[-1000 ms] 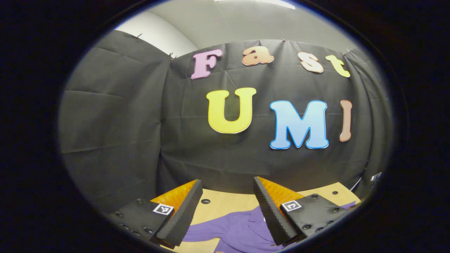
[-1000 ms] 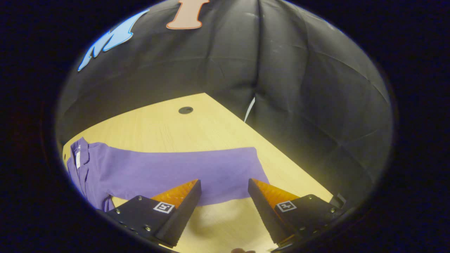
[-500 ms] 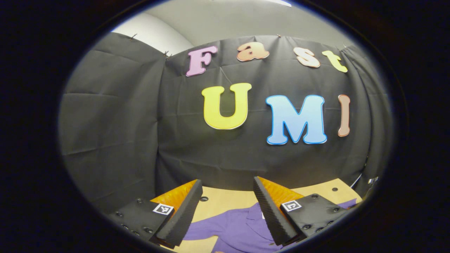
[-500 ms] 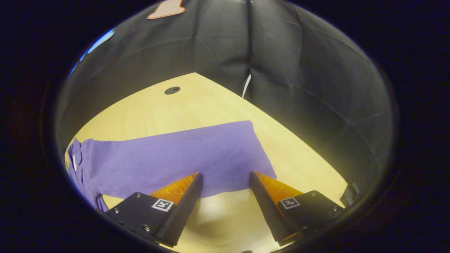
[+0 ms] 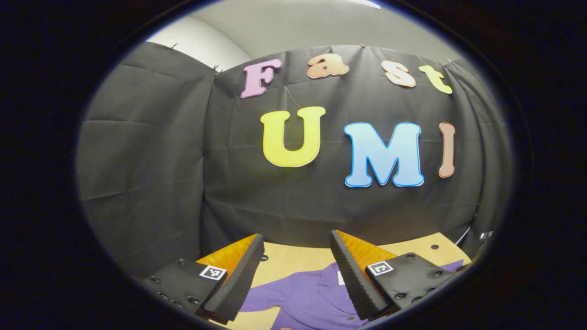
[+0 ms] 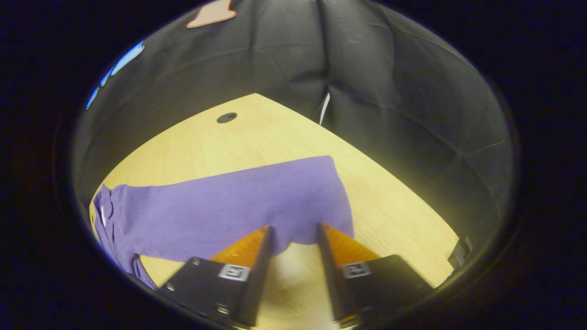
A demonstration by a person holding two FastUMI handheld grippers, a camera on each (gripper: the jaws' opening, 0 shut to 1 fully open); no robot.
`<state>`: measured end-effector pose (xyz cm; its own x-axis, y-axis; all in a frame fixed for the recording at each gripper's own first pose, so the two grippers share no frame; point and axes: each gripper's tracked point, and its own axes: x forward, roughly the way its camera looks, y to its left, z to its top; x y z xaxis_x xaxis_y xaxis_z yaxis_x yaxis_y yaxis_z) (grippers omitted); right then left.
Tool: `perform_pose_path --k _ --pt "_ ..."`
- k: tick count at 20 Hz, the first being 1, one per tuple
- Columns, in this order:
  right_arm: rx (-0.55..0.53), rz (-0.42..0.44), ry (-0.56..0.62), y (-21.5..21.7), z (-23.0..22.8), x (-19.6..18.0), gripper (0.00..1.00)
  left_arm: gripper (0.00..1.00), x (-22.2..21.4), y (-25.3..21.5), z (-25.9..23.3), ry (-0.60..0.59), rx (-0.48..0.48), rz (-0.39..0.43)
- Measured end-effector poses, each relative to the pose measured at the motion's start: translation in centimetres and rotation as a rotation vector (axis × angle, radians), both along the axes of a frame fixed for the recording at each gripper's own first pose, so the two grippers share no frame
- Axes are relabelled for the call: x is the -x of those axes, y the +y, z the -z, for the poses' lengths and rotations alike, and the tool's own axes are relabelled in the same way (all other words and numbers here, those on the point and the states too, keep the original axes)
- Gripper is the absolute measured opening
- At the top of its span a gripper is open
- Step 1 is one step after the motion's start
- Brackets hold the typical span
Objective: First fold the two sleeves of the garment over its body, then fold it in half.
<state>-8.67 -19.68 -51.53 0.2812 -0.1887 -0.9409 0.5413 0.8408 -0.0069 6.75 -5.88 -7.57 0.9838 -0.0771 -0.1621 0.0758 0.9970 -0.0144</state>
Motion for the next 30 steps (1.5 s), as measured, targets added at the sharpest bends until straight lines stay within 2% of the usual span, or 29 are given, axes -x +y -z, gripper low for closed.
perform_pose_path --k 1,4,5,7,12,13,16,18,22,27,30 --pt "0.000 -0.003 0.008 -0.1 -0.2 -0.1 0.48 1.00 0.0 -0.1 0.0 0.001 0.001 -0.001" --pt "-0.018 -0.006 0.044 0.0 0.1 -0.1 0.48 1.00 -0.1 -0.1 0.3 0.005 0.003 0.000" --pt "-0.054 -0.017 0.014 0.5 0.2 -0.8 0.48 1.00 0.0 -0.1 0.3 0.006 0.003 -0.002" --pt "-0.045 0.017 0.037 0.8 0.1 -1.1 0.06 1.00 0.0 0.1 0.5 0.008 0.003 -0.005" --pt "-0.022 -0.035 0.066 0.6 -0.2 -2.0 0.07 1.00 -0.2 0.3 0.7 0.010 -0.001 -0.007" --pt "-0.033 -0.027 0.065 1.2 -0.2 -1.9 0.02 1.00 -0.2 0.3 0.6 0.010 -0.002 -0.006" --pt "-0.042 -0.002 0.024 2.3 -1.3 -3.4 0.01 1.00 -0.2 0.3 0.4 0.002 -0.003 -0.003" --pt "-0.048 -0.031 -0.018 3.8 -2.5 -5.2 0.01 1.00 0.1 0.7 0.3 -0.002 0.000 -0.002" --pt "-0.061 -0.183 -0.109 8.7 -6.2 -8.9 0.01 1.00 0.5 1.5 0.4 -0.006 0.006 -0.010" --pt "-0.134 -0.383 -0.235 18.6 -11.3 -13.7 0.01 1.00 2.4 3.7 0.0 -0.027 -0.039 -0.026" --pt "-0.200 -0.505 -0.301 25.2 -15.1 -15.6 0.01 1.00 3.7 6.3 -0.5 -0.035 -0.061 -0.062"
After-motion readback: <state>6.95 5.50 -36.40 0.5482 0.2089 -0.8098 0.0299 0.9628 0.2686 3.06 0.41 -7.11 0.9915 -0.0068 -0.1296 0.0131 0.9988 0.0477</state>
